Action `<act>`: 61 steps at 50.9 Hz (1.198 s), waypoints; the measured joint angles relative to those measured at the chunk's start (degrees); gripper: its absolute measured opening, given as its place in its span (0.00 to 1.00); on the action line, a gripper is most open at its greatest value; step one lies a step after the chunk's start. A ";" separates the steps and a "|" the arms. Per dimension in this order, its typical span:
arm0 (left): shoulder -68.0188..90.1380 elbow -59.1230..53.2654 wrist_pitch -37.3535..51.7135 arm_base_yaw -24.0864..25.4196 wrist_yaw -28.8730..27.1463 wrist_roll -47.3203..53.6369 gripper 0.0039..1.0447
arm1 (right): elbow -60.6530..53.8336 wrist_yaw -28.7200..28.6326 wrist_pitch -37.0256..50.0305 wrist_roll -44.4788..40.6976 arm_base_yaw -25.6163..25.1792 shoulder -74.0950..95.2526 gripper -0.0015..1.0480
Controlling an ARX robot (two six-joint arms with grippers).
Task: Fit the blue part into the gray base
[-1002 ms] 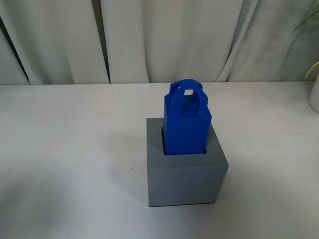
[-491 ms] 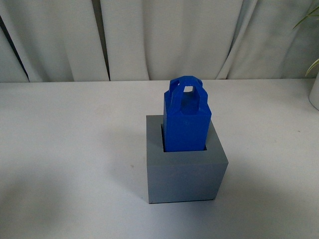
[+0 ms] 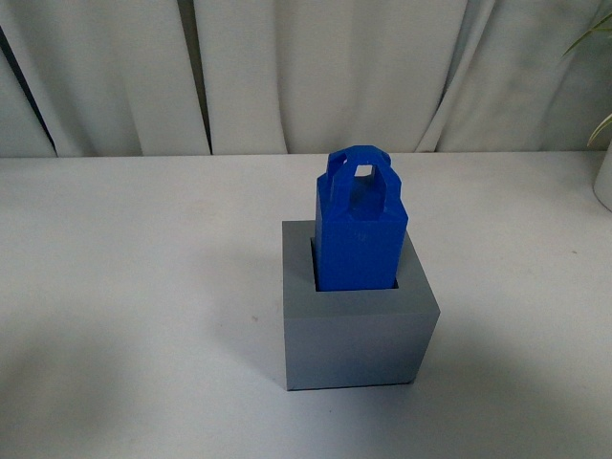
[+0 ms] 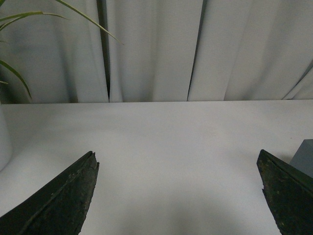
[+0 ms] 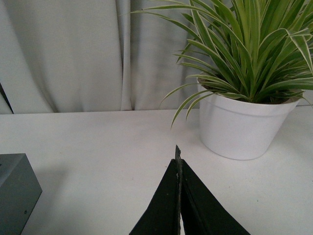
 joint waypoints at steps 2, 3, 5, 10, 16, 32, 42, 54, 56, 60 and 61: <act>0.00 0.00 0.02 0.00 0.00 0.00 0.94 | 0.00 0.00 -0.68 0.00 0.00 -0.76 0.02; 0.00 0.00 0.00 0.00 0.00 0.00 0.94 | 0.00 0.00 -1.11 0.00 0.00 -1.31 0.02; 0.00 0.00 0.02 0.00 0.00 0.00 0.94 | 0.00 0.00 -1.81 0.00 0.00 -2.05 0.02; 0.00 0.00 0.00 0.00 0.00 0.00 0.94 | 0.00 0.00 -3.80 0.00 0.00 -3.91 0.02; 0.00 0.00 0.00 0.00 0.00 0.00 0.94 | 0.00 0.00 -5.73 0.00 0.00 -5.86 0.02; 0.00 0.00 0.00 0.00 0.00 0.00 0.94 | 0.00 0.00 -9.88 0.00 0.00 -10.05 0.02; 0.00 0.00 0.00 0.00 -0.02 -0.02 0.94 | 0.07 -0.07 -20.46 0.00 0.00 -19.96 0.02; 0.00 0.00 0.00 0.00 0.00 0.00 0.94 | 0.07 -0.04 -20.70 -0.02 0.00 -20.55 0.24; 0.00 0.00 0.00 0.00 0.00 0.00 0.94 | 0.07 -0.04 -20.72 -0.02 0.00 -20.55 0.31; 0.00 0.00 0.02 0.00 0.00 -0.02 0.94 | 0.07 -0.04 -20.72 -0.02 0.00 -20.55 0.43; 0.00 0.00 0.02 0.00 0.00 0.00 0.94 | 0.07 -0.04 -20.72 -0.02 0.00 -20.55 0.46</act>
